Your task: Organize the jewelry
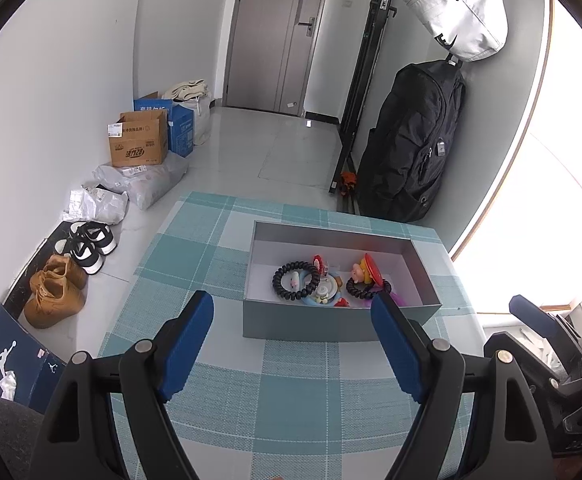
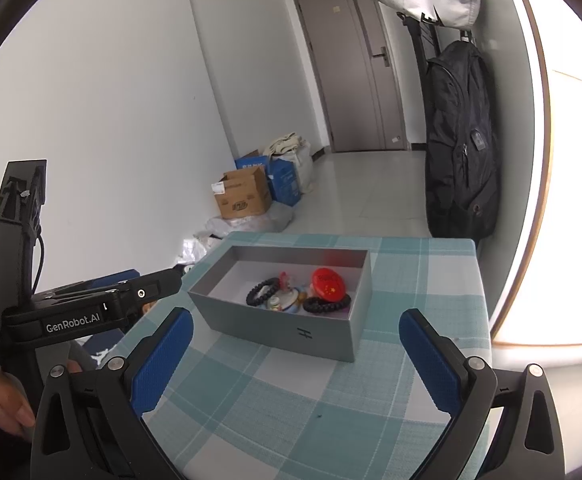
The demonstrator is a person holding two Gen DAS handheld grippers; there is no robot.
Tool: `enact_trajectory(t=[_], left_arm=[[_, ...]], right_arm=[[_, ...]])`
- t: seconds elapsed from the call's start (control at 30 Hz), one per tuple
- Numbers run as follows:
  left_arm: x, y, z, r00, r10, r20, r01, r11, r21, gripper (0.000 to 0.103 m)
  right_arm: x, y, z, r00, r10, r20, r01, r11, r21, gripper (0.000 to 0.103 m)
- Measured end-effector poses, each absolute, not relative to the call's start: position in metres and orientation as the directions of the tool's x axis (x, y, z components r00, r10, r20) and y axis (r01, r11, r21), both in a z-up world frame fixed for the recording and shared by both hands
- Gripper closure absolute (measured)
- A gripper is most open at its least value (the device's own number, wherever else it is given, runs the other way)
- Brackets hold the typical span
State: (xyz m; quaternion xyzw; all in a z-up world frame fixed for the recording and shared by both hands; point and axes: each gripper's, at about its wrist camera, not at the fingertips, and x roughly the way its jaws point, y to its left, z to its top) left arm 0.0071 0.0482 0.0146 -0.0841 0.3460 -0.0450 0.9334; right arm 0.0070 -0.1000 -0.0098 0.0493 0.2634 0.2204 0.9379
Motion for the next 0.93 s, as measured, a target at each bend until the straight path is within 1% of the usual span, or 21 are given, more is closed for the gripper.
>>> enact_trajectory(t=[0.3, 0.53, 0.93], left_arm=[[0.0067, 0.0452, 0.0139, 0.751, -0.142, -0.645, 0.036, 0.984, -0.175, 0.025], [0.009, 0.0486, 0.0123, 0.741, -0.15, -0.654, 0.027, 0.981, -0.194, 0.025], [0.0066, 0.0486, 0.0153, 0.763, -0.154, -0.628, 0.041, 0.981, -0.19, 0.025]], right_arm=[[0.0067, -0.0977, -0.0102, 0.763, 0.44, -0.474, -0.392, 0.898, 0.201, 0.0], [0.0065, -0.0962, -0.0104, 0.761, 0.439, -0.478, -0.394, 0.898, 0.198, 0.0], [0.0071, -0.0919, -0.0132, 0.756, 0.438, -0.487, -0.4, 0.898, 0.186, 0.0]])
